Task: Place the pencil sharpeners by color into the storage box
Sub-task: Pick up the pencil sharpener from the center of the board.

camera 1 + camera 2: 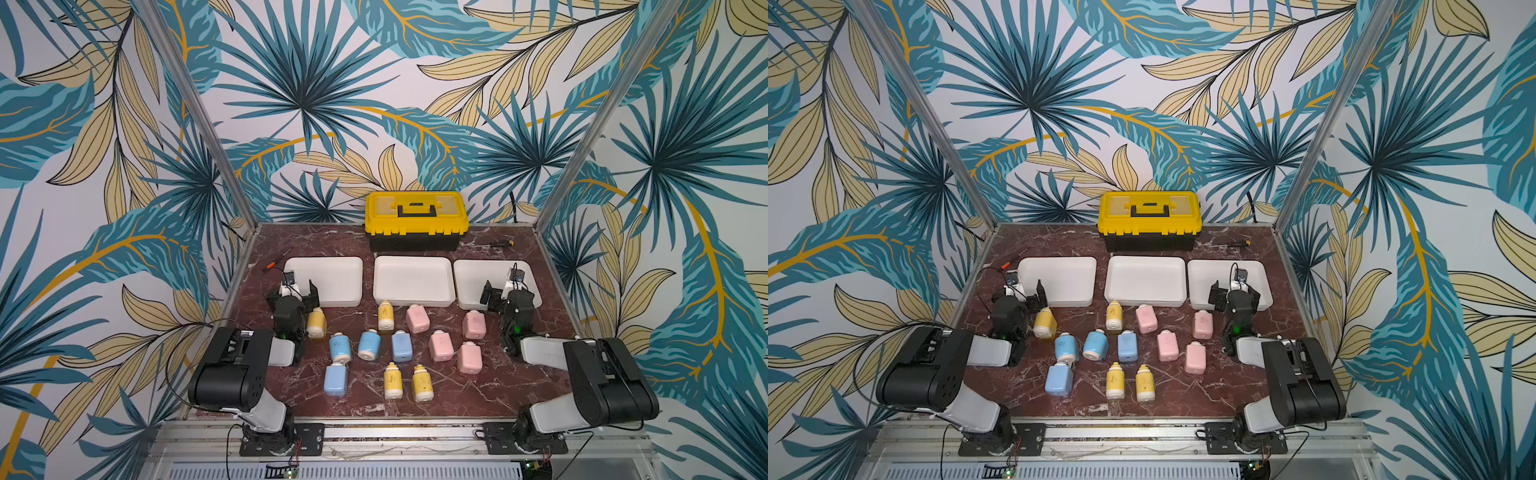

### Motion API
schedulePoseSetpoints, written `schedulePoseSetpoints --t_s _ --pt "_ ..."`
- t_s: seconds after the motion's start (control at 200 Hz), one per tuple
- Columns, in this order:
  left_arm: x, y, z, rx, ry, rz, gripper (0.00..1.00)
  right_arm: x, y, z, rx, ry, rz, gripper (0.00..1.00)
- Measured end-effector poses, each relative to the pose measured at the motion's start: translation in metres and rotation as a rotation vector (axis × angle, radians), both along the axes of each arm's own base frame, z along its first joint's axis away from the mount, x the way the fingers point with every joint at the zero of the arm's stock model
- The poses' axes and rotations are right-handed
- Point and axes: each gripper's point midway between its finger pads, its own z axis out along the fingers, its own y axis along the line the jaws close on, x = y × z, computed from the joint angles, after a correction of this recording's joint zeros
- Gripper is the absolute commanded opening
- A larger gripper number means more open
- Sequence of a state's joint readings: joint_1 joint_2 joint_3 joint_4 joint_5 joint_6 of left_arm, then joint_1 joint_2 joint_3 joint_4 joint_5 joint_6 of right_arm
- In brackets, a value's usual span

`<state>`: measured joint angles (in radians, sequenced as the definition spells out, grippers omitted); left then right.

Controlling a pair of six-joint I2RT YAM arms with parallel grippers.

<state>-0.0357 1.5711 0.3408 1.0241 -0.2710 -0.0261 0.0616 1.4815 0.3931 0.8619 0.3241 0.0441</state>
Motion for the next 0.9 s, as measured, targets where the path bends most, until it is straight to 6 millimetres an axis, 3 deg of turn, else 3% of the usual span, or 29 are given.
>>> schedulePoseSetpoints --t_s 0.901 --pt "0.0012 0.0006 0.0009 -0.002 -0.001 -0.001 0.99 0.0001 0.0002 -0.0001 0.001 0.0 0.003 0.99"
